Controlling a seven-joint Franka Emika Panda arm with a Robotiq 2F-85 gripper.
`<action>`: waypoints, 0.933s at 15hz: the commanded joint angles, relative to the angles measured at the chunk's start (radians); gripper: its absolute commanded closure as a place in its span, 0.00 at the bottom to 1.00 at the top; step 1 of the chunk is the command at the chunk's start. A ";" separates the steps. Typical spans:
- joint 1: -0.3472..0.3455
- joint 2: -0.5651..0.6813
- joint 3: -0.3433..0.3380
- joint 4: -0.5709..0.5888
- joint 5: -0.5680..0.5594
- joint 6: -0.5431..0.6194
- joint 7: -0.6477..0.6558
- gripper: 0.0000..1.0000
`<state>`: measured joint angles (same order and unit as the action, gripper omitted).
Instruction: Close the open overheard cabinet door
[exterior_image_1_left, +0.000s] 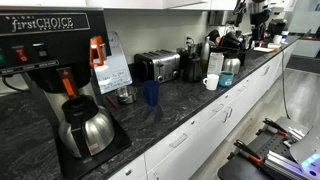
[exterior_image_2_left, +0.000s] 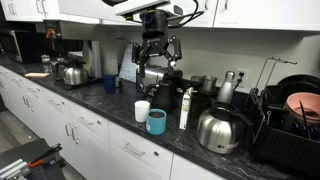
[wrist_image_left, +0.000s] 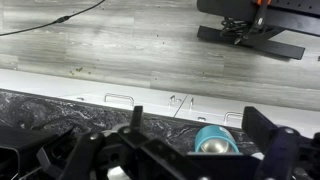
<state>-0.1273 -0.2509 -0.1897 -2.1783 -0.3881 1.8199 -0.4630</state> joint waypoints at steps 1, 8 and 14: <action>0.000 0.000 0.000 0.001 0.000 -0.002 0.000 0.00; 0.002 -0.090 -0.070 0.003 0.124 0.010 -0.187 0.00; -0.003 -0.091 -0.063 0.003 0.095 0.002 -0.153 0.00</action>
<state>-0.1284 -0.3431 -0.2548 -2.1772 -0.2947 1.8247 -0.6151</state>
